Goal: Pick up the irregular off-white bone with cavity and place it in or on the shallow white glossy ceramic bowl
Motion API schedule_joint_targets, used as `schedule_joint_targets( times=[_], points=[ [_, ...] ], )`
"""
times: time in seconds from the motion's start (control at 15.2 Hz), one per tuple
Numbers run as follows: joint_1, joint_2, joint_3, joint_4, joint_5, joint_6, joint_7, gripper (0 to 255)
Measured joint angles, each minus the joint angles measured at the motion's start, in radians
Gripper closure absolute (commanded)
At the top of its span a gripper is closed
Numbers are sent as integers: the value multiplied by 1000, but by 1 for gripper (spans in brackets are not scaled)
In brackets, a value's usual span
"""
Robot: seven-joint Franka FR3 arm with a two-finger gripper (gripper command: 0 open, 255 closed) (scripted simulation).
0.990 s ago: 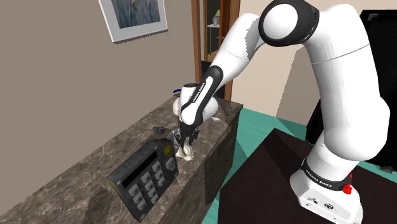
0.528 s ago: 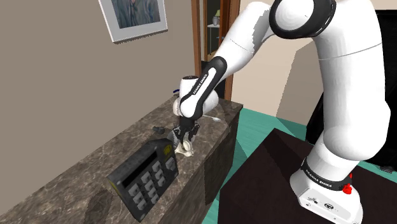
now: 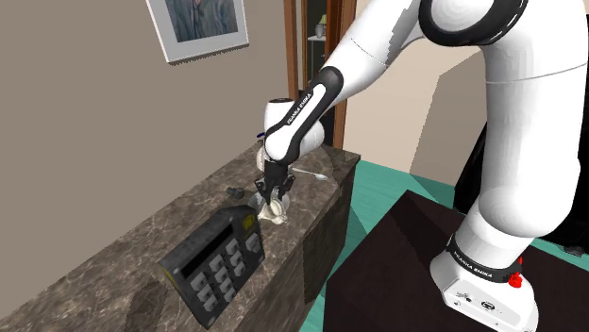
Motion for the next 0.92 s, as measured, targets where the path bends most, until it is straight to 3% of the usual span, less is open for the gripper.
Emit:
schedule_joint_targets(
  times=[0.4, 0.92],
  points=[
    [-15, -63, 11, 12, 16, -74, -6, 255],
    [-64, 33, -34, 298, -20, -277, -67, 255]
  ],
)
